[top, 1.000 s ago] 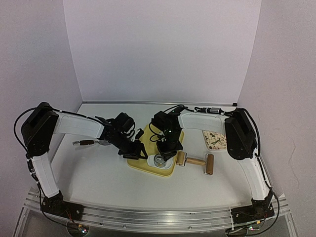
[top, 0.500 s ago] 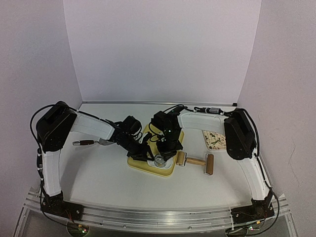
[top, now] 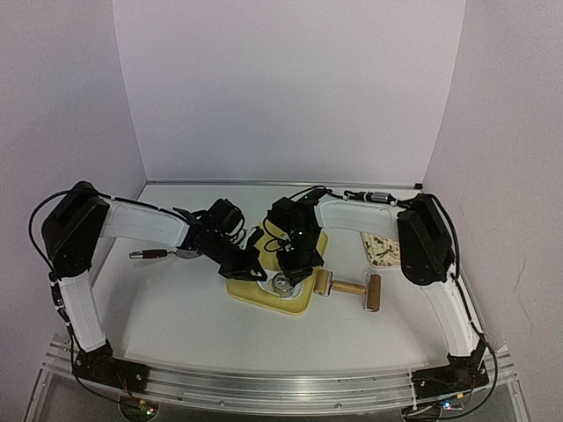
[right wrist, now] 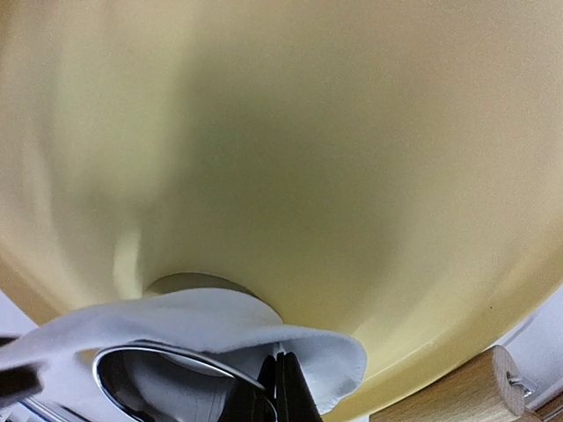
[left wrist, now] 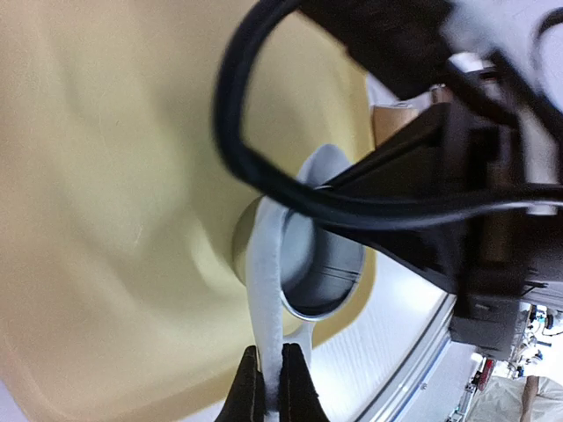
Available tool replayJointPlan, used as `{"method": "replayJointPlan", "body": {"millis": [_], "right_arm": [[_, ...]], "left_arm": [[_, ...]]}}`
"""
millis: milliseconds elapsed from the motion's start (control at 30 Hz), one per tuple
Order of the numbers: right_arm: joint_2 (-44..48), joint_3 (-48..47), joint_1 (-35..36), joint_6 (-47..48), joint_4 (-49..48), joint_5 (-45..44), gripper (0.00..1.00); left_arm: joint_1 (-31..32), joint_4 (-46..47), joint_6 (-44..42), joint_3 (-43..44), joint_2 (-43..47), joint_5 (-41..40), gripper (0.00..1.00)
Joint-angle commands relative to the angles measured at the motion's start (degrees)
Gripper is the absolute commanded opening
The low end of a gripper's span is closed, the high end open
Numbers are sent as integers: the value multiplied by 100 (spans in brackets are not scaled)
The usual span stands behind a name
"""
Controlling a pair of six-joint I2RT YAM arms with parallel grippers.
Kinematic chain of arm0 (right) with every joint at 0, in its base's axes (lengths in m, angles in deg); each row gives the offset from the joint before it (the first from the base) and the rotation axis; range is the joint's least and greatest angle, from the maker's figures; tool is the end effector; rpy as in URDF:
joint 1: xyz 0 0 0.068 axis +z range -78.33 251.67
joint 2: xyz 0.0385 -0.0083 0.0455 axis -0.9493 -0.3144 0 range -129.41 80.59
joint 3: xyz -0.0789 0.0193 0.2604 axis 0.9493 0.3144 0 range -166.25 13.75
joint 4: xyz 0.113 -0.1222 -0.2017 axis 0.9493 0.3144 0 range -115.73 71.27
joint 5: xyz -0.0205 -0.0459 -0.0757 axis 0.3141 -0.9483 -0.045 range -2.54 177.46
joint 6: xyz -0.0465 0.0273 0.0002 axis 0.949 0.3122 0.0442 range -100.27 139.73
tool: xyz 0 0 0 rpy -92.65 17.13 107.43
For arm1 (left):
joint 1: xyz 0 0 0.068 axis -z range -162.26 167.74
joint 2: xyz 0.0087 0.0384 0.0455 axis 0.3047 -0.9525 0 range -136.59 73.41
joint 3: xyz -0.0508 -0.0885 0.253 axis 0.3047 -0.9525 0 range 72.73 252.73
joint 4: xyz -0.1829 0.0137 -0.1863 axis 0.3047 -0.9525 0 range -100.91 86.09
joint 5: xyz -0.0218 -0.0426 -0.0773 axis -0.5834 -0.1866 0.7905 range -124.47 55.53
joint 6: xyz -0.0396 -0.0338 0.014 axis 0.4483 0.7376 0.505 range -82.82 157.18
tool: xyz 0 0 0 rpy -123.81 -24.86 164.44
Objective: Roll out the dumpling wrappers from the dough
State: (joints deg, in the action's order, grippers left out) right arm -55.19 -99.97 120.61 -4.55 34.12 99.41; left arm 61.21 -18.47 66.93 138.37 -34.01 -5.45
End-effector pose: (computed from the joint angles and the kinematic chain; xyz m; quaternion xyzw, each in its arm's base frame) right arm 0.3058 0.3624 0.1534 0.2190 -0.9677 -0.1251 0.0056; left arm 0.2638 -0.2740 0.1593 0.1826 0.9113 -0.3597 0.0820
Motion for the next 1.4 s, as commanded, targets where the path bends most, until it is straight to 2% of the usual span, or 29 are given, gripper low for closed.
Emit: {"method": "replayJointPlan", "body": {"millis": [0,100,300,600,900,1000,1133,1267,1367], "right_arm": [[-756,359,41,2,347,-393,0],[-764,368,39,6,371,-420,0],[-756,365,43,6,382,-405,0],[-652,285,41,21,364,-308,0],[-599,71,39,29,349,-222,2],[-581,69,38,37,346,-203,2],[-575,58,37,57,319,-172,1],[-563,-8,39,64,298,-171,3],[-535,-77,40,72,297,-155,7]], "left_arm": [[-14,-333,83,-104,921,-115,0],[-14,-586,62,-108,1116,-39,0],[-14,-533,92,-49,1196,293,0],[-33,-173,112,453,492,251,0],[-288,-38,-60,501,122,-545,0],[-509,228,-73,550,-91,-489,2],[-585,318,-194,1126,-624,-290,4],[-585,398,-259,1657,-1196,-153,12],[-588,249,-337,1823,-1350,-252,30]]}}
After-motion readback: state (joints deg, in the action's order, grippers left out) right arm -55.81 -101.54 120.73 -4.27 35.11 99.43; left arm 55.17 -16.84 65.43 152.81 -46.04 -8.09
